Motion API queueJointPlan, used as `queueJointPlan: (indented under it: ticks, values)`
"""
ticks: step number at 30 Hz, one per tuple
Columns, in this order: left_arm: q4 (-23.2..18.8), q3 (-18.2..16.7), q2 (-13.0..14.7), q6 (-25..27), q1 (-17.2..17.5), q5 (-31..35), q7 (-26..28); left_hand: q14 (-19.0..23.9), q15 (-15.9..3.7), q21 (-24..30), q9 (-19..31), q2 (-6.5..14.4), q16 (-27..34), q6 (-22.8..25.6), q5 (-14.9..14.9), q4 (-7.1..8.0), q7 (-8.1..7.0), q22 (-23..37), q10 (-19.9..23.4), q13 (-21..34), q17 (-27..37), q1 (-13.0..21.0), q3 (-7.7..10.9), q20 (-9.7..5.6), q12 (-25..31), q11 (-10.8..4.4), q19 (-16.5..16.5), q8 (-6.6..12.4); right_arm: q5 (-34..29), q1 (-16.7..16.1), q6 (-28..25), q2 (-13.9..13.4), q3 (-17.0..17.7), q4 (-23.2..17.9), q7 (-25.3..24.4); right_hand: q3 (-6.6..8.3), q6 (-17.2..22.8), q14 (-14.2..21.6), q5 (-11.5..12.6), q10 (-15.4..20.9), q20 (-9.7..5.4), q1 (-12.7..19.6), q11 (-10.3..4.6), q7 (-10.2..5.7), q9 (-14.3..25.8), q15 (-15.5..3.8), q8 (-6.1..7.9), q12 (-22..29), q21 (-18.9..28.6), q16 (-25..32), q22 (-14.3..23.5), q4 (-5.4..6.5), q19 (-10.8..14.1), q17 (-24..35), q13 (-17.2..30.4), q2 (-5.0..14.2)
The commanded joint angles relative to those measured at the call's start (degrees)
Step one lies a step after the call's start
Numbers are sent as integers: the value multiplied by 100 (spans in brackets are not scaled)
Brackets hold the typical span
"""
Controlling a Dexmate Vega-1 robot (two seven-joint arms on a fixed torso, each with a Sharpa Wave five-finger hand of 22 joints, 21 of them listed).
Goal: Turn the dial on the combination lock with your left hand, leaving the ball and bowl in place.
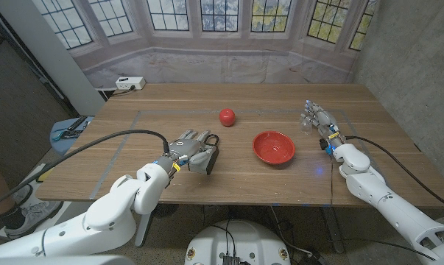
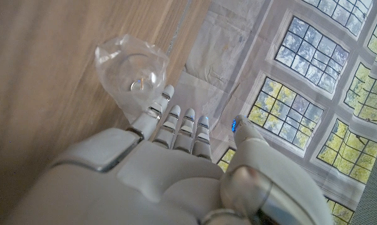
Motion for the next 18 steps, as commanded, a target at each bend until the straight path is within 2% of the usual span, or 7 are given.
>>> queueJointPlan:
  ticks: [1,18]
  values:
    - [115,-101,-169,-12,109,140,-109,25,-8,48,15,39,38,-252,42,-9,68,22,66,6,14,-7,-28,15,13,-13,-783,13,14,4,22,13,-5,33,18,12,-18,14,-10,-2,-313,51,-23,-10,22,-342,3,16,19,26,28,-8,14,18,17,2]
    - [299,-155,-333,-177,25,14,-164,42,26,68,15,36,34,-239,43,-2,77,21,68,8,15,-17,-43,17,-42,17,-786,10,14,50,1,19,-22,88,49,16,-15,4,-10,-2,-310,56,-26,-2,22,-334,5,17,21,27,28,-9,17,20,17,-1]
